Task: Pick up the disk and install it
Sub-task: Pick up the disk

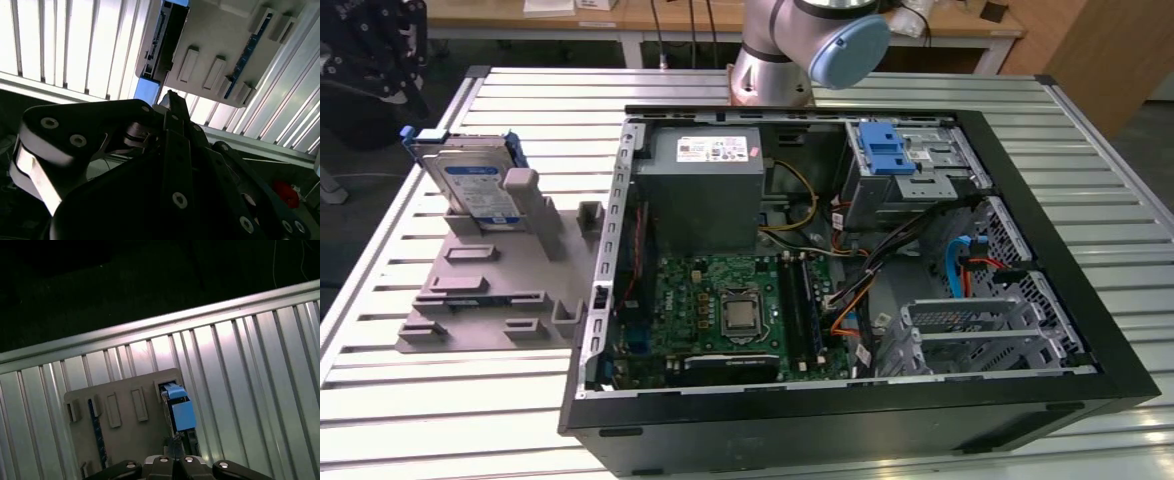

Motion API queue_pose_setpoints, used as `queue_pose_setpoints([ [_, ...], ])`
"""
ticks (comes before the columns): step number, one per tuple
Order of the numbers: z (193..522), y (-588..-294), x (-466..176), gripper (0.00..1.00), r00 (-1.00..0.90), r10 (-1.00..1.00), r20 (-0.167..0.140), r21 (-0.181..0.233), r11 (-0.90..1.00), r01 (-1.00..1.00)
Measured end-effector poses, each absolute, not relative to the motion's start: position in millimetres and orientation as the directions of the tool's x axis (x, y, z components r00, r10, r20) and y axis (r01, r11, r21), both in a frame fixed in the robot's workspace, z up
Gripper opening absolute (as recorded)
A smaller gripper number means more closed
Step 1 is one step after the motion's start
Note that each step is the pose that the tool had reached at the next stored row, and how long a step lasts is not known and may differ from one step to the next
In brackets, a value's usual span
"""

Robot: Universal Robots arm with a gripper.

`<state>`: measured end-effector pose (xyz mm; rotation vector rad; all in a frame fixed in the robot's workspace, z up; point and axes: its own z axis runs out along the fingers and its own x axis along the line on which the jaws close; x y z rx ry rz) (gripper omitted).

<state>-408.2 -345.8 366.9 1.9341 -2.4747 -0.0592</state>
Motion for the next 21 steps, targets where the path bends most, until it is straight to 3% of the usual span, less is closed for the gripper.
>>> queue_pose_setpoints([
  [11, 365.3, -344.6, -408.7, 0.11, -0.204, -0.979, -0.023, 0.030, 0.203, -0.979],
  [16, 359.1, -343.4, -409.2, 0.35, -0.202, -0.979, -0.023, 0.030, 0.201, -0.979],
  [17, 357.6, -343.4, -409.5, 0.35, -0.197, -0.980, -0.023, 0.030, 0.197, -0.980],
  [20, 353.7, -343.4, -410.8, 0.53, -0.162, -0.987, -0.023, 0.030, 0.161, -0.986],
  [21, 351.9, -343.4, -411.1, 0.53, -0.149, -0.989, -0.023, 0.030, 0.149, -0.988],
])
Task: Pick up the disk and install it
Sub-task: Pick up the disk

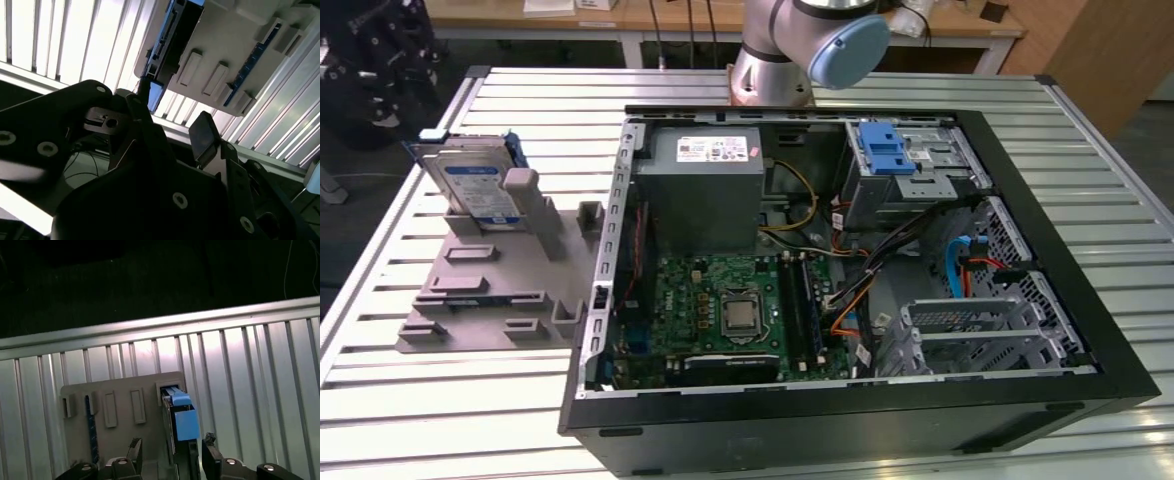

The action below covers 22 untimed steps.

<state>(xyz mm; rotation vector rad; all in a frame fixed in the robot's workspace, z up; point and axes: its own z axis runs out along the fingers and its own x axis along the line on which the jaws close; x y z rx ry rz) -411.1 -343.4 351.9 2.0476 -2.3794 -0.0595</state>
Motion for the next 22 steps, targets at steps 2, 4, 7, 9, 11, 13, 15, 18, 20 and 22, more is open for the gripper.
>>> queue_pose_setpoints([
  [2, 348.3, -343.3, -411.9, 0.58, -0.134, -0.991, -0.023, 0.029, 0.134, -0.991],
  [4, 345.1, -342.5, -413.3, 0.58, -0.129, -0.991, -0.024, 0.026, 0.128, -0.991],
  [7, 342.7, -340.9, -415.0, 0.58, -0.126, -0.992, -0.023, 0.021, 0.126, -0.992],
  [9, 342.3, -339.1, -415.1, 0.58, -0.126, -0.992, -0.023, 0.021, 0.126, -0.992],
  [11, 341.6, -338.0, -415.2, 0.58, -0.125, -0.992, -0.023, 0.021, 0.125, -0.992],
  [13, 340.3, -337.9, -415.6, 0.58, -0.118, -0.993, -0.023, 0.021, 0.117, -0.993],
  [15, 338.8, -337.8, -416.0, 0.58, -0.103, -0.994, -0.023, 0.021, 0.103, -0.994],
  [18, 336.9, -336.6, -416.7, 0.58, -0.091, -0.996, -0.023, 0.021, 0.090, -0.996],
  [20, 335.7, -335.1, -417.3, 0.58, -0.090, -0.996, -0.023, 0.021, 0.090, -0.996],
  [22, 334.3, -333.5, -417.8, 0.58, -0.090, -0.996, -0.023, 0.021, 0.090, -0.996],
])
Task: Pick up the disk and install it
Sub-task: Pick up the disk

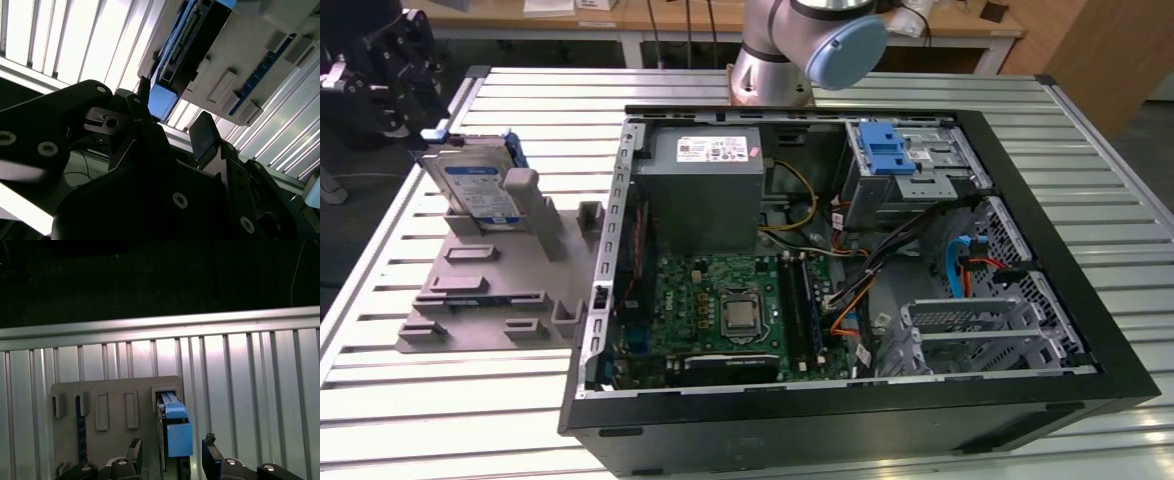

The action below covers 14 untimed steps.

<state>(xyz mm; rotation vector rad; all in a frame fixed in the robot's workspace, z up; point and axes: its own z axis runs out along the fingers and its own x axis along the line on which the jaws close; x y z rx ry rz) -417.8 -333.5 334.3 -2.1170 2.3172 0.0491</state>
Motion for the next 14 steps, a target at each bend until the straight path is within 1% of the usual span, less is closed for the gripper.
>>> queue_pose_setpoints([
  [14, 318.1, -331.4, -424.2, 0.58, -0.090, -0.996, -0.023, 0.021, 0.090, -0.996],
])
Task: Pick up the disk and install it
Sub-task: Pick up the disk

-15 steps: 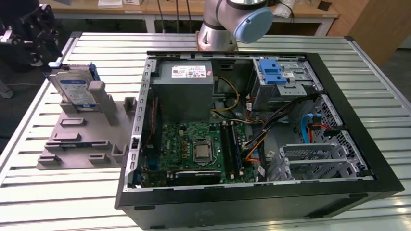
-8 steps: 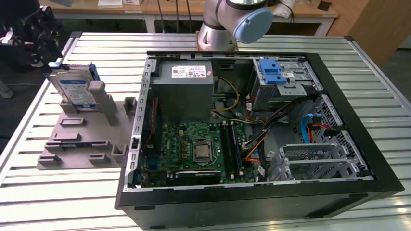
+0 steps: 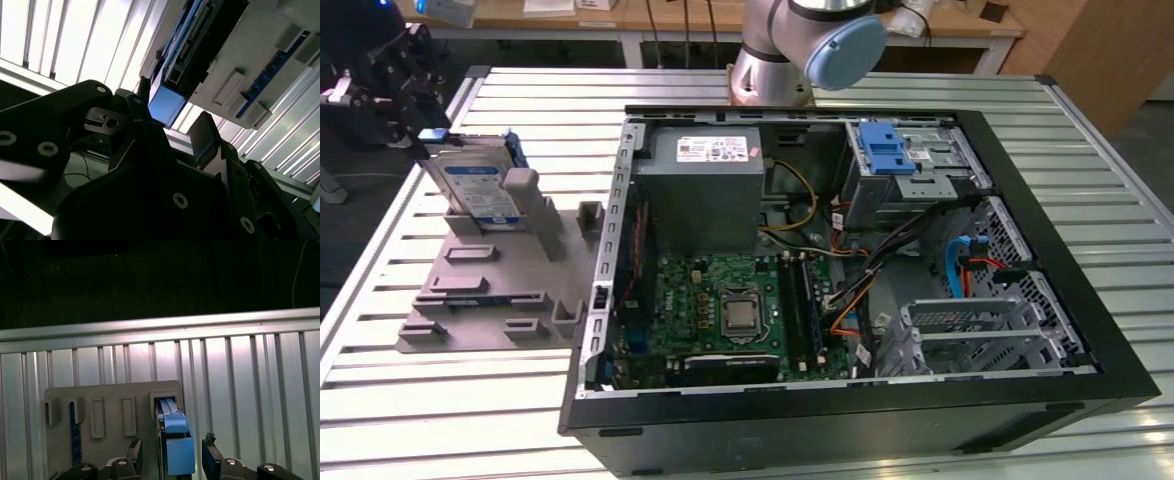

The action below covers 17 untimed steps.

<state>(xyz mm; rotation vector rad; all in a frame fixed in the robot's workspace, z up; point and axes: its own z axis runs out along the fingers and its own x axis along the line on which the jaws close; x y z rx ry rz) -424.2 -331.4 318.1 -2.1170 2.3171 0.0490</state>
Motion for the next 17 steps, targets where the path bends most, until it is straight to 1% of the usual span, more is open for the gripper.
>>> queue_pose_setpoints([
  [16, 302.6, -328.3, -424.2, 0.58, -0.090, -0.996, -0.023, 0.021, 0.090, -0.996],
  [17, 301.2, -328.3, -424.2, 0.57, -0.090, -0.996, -0.023, 0.021, 0.090, -0.996],
])
